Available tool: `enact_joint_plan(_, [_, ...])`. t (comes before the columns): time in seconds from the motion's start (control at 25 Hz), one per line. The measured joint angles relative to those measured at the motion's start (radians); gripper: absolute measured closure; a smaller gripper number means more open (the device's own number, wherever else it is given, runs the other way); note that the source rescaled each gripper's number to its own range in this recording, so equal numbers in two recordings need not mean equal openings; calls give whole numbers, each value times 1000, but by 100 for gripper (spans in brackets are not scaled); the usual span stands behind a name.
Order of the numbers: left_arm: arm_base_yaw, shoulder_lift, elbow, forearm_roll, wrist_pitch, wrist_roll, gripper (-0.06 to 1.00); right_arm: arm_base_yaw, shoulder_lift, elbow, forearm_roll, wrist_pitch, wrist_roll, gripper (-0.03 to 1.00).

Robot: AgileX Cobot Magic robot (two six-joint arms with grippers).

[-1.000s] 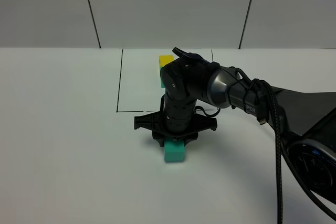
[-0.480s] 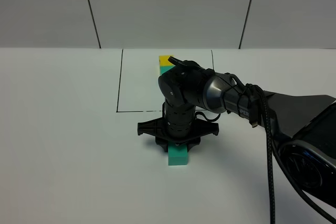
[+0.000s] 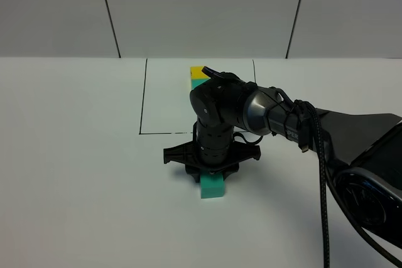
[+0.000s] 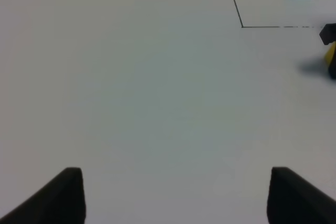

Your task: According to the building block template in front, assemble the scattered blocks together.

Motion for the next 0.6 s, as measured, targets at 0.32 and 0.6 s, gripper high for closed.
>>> enact_joint_plan(0.32, [0,0,0,0,0,0,35,3,0,-5,22,-25,-6,38])
enact_joint_plan(0.6, [0,0,0,0,0,0,35,3,-1,-5,-13,-13,-33,-3])
